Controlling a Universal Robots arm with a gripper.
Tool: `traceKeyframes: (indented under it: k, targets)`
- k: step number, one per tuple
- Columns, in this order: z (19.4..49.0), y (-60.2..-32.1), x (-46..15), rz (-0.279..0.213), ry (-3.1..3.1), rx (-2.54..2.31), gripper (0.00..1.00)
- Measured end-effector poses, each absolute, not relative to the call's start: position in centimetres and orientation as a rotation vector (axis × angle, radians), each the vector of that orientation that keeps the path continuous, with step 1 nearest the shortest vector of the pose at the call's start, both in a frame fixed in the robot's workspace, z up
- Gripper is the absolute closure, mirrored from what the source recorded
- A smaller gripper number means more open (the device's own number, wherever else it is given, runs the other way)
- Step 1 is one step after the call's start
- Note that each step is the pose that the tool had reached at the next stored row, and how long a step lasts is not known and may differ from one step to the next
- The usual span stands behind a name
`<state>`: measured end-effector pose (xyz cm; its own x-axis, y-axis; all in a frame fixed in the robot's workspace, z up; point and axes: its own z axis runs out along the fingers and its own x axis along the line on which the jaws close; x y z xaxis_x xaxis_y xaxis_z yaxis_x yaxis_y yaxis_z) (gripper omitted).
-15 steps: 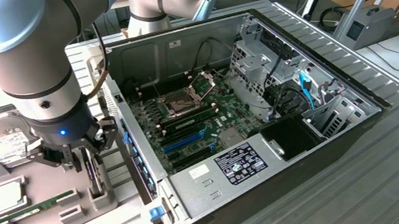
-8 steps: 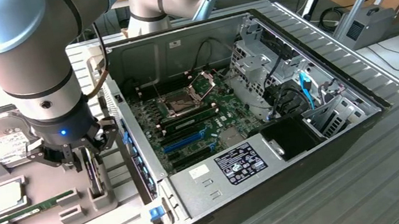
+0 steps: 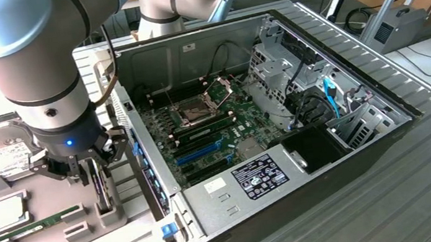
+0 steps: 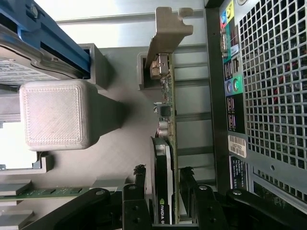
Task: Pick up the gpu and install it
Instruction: 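Pick up the gpu and move the gpu toward the slot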
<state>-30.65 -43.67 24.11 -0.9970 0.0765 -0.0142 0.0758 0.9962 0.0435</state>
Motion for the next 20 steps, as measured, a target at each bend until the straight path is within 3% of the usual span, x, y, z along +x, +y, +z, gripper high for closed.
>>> traceKeyframes:
  k: [20]
  targets:
    - [24.09,-43.45,-30.61,0.067,3.129,0.12,0.58]
